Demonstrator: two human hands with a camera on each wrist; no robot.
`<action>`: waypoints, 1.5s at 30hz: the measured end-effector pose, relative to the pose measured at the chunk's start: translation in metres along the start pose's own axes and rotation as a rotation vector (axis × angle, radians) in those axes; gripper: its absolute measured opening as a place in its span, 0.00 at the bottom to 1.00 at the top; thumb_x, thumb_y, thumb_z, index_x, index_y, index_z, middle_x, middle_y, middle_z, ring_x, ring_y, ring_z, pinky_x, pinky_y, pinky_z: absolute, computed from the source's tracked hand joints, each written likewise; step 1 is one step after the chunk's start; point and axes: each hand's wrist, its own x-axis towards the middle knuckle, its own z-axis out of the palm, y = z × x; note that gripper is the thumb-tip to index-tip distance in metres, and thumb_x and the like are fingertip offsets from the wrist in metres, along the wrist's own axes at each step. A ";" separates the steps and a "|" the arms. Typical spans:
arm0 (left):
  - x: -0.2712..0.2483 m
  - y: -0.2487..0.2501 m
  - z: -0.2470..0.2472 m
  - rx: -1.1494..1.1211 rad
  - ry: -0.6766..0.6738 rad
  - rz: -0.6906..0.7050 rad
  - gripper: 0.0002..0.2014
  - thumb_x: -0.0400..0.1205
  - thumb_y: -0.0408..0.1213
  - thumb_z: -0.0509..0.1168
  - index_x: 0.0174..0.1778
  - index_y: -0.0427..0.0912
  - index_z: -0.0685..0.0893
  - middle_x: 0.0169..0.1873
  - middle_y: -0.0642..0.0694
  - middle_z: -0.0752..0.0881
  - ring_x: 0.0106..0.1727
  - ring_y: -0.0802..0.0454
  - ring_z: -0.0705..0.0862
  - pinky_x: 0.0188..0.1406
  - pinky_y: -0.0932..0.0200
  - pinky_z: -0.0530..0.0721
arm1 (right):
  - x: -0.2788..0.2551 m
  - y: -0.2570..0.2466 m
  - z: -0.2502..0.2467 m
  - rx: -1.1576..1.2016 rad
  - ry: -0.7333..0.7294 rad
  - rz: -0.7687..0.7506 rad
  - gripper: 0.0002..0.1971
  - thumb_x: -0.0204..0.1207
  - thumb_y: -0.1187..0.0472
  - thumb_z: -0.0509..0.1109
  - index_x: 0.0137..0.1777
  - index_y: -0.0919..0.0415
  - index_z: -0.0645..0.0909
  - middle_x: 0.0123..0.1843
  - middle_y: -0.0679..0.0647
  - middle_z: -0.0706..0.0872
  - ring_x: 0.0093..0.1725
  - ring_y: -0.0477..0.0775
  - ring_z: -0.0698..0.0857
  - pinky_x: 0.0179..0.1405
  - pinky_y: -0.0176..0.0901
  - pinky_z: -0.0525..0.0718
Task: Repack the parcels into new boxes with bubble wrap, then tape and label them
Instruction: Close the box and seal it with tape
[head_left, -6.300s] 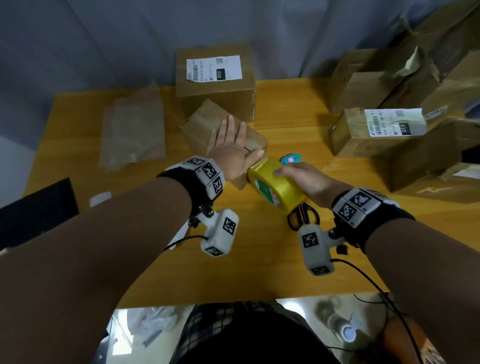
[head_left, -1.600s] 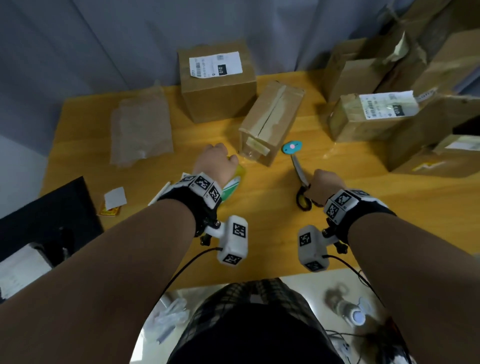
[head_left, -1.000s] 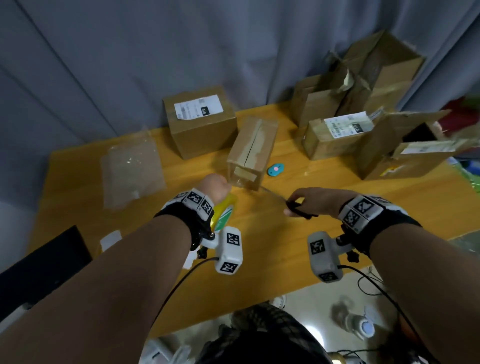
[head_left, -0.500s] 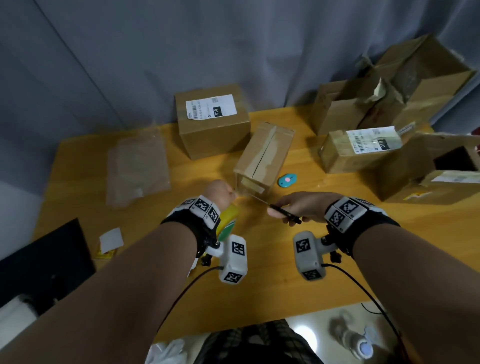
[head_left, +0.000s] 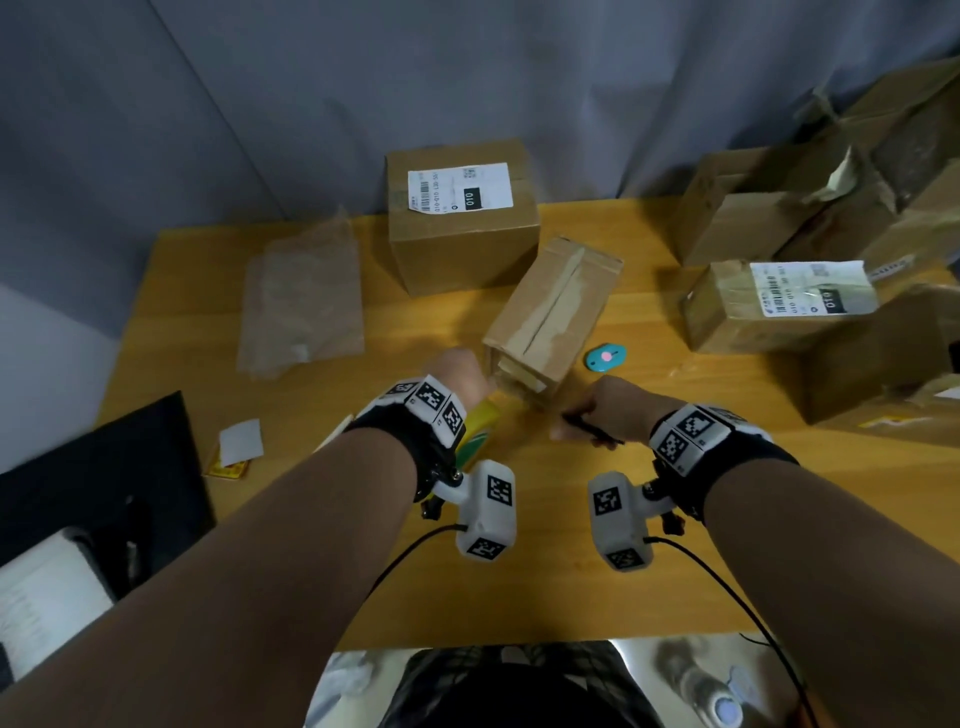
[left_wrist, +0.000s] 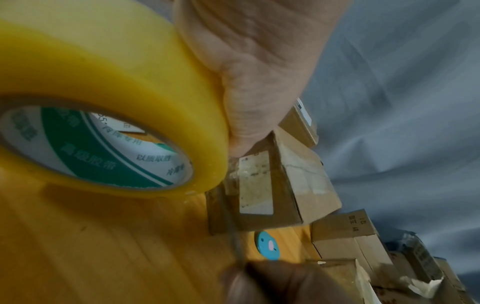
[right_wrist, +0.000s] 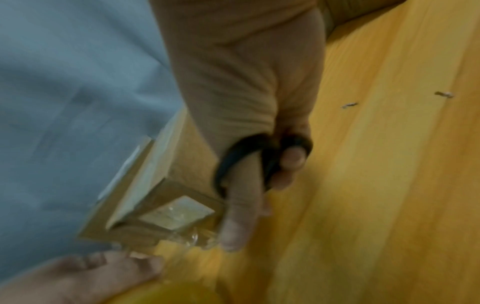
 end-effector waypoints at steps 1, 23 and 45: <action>-0.001 -0.001 0.000 -0.010 0.005 0.013 0.16 0.83 0.36 0.62 0.52 0.22 0.81 0.53 0.26 0.83 0.51 0.38 0.83 0.53 0.48 0.80 | 0.003 0.004 0.003 -0.091 0.000 0.022 0.18 0.76 0.49 0.73 0.47 0.67 0.88 0.28 0.55 0.82 0.23 0.49 0.76 0.27 0.38 0.76; -0.019 -0.055 0.008 -0.352 0.142 0.206 0.07 0.82 0.38 0.66 0.49 0.38 0.84 0.47 0.43 0.87 0.48 0.48 0.83 0.49 0.59 0.78 | 0.031 -0.062 0.036 -0.606 0.876 -0.270 0.31 0.76 0.50 0.68 0.76 0.65 0.69 0.74 0.65 0.74 0.72 0.66 0.74 0.72 0.60 0.68; -0.038 -0.067 -0.003 -0.544 0.103 0.193 0.15 0.82 0.46 0.65 0.33 0.42 0.80 0.21 0.53 0.76 0.22 0.61 0.72 0.20 0.69 0.67 | -0.013 -0.086 0.055 0.136 0.411 -0.407 0.35 0.70 0.59 0.79 0.75 0.57 0.66 0.48 0.56 0.83 0.48 0.53 0.83 0.51 0.47 0.82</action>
